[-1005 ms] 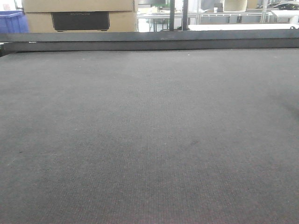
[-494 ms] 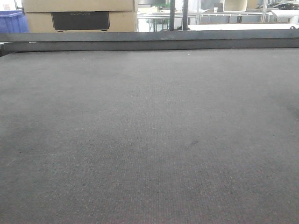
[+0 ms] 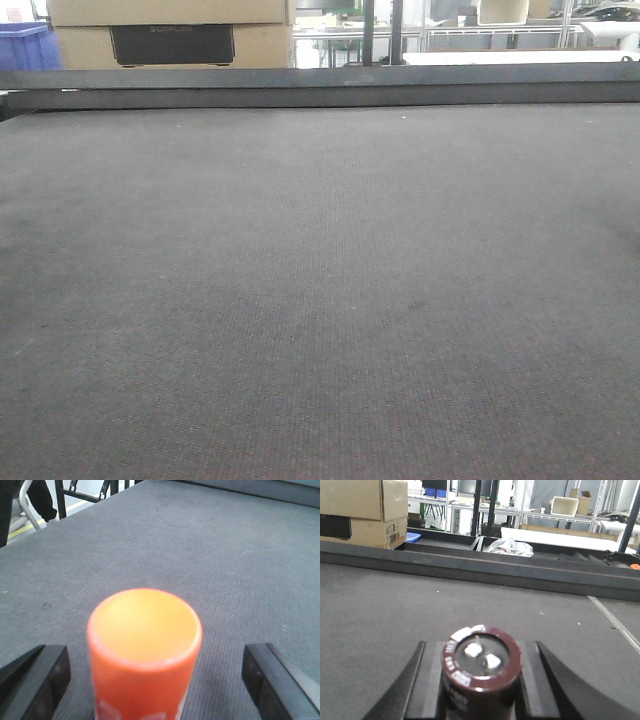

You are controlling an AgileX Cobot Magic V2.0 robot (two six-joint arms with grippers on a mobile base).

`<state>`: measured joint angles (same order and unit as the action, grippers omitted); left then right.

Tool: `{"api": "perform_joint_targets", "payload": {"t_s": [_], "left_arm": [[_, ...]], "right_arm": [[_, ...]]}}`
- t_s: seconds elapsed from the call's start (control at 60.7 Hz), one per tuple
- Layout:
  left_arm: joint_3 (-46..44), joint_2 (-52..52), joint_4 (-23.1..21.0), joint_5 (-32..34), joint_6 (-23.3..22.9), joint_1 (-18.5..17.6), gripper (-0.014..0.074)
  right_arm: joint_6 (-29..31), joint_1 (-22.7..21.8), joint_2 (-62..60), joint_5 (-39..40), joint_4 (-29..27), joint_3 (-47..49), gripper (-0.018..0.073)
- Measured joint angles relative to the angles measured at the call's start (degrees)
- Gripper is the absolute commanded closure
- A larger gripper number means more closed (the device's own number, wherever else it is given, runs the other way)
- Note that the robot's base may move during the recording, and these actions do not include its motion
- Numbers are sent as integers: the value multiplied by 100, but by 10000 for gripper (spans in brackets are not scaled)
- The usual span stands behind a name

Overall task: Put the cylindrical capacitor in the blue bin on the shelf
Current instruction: 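Lift both held cylinders off the table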

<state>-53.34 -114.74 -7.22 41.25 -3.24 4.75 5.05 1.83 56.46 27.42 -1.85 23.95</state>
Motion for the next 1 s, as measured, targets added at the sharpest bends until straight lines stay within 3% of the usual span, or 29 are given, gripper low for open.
{"api": "perform_joint_targets", "payload": {"t_s": [0.445,0.56,0.659,0.889,1.005], "left_arm": [[-186,-209,-46,-83,49,214,-5],[-229,-209,-32,-83,49,214,31],[-292,-209,-32,-99,49,214,176],[-391,-209,-9,-216,63,214,698],[-430,-167,102,-443,63,214,706]], "right_arm": [[0,0,0,-115,0,0,713],[0,0,0,-129,0,0,713],[0,0,0,-129,0,0,713],[0,0,0,-129,0,0,713],[0,0,0,-234,0,0,710]]}}
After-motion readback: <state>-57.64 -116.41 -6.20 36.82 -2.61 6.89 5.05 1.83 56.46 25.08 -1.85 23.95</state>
